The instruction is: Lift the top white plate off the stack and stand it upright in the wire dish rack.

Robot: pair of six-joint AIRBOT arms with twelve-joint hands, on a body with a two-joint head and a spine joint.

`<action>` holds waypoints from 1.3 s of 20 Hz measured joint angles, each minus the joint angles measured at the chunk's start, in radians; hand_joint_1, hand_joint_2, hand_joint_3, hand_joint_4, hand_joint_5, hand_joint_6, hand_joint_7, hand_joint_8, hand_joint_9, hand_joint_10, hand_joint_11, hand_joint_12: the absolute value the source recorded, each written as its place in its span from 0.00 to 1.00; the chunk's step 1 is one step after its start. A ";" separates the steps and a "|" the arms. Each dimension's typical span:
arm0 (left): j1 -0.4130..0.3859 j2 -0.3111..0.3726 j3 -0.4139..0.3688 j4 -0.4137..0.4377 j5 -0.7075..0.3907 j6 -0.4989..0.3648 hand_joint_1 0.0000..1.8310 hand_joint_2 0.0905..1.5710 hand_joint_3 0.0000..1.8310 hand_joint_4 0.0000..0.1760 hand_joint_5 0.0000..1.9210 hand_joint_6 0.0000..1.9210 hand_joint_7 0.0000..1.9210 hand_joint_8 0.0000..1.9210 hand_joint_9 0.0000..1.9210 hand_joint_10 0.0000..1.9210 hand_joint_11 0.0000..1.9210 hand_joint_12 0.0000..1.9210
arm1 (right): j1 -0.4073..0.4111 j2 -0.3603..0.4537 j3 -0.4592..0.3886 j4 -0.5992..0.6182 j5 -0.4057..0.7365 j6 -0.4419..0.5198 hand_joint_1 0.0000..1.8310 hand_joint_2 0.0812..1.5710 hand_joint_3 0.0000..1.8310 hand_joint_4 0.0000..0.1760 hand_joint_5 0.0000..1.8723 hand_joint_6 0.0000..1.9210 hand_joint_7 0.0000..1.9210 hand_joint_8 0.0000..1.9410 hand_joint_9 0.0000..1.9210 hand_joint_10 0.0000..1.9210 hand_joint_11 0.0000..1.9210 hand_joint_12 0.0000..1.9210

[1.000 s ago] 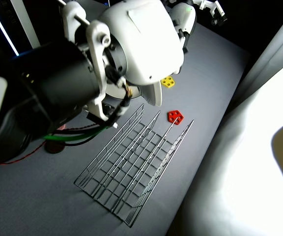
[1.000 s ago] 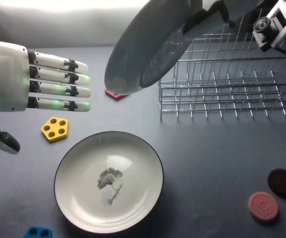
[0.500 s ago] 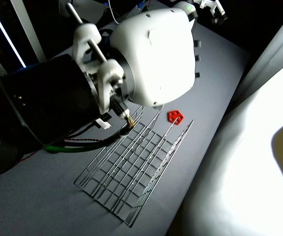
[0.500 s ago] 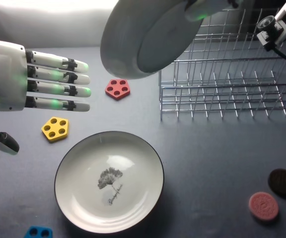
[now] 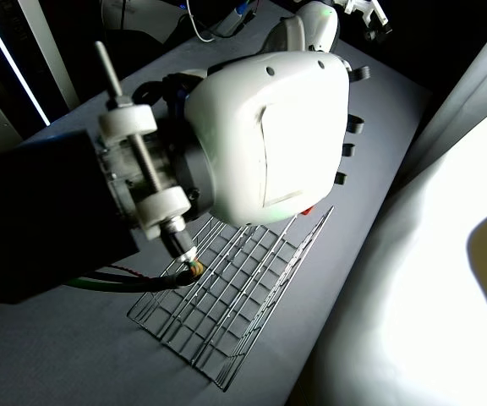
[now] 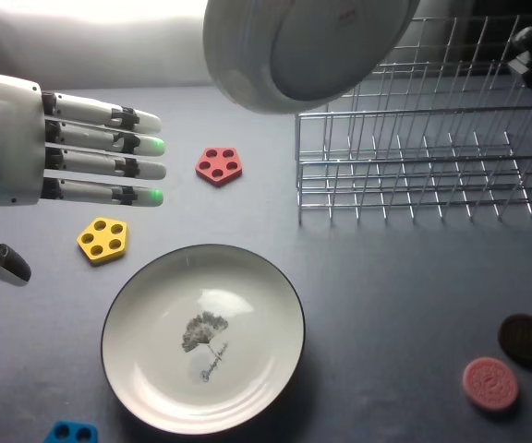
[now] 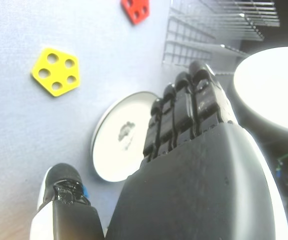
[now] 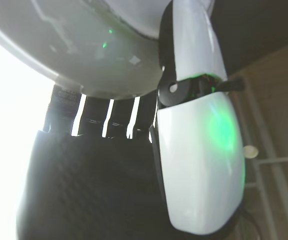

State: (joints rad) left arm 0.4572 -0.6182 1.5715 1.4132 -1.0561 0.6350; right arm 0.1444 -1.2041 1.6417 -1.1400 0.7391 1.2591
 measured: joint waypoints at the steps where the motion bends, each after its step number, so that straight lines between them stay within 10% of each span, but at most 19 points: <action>1: 0.000 0.000 0.000 0.005 -0.002 0.000 0.09 0.61 0.00 0.00 0.03 0.00 0.04 0.00 0.04 0.00 0.01 0.14 | -0.003 0.006 -0.010 0.008 -0.013 0.006 0.82 0.66 0.00 0.00 0.49 0.55 0.53 0.36 0.56 0.40 0.52 0.68; 26: -0.008 0.004 -0.002 0.019 -0.008 0.000 0.14 0.60 0.00 0.00 0.05 0.00 0.07 0.00 0.06 0.00 0.02 0.17 | -0.097 0.003 0.093 0.125 -0.019 0.000 0.82 0.66 0.00 0.00 0.47 0.57 0.54 0.35 0.57 0.39 0.52 0.69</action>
State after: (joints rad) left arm 0.4496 -0.6140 1.5692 1.4319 -1.0645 0.6350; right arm 0.0471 -1.2015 1.7344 -1.0153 0.7204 1.2594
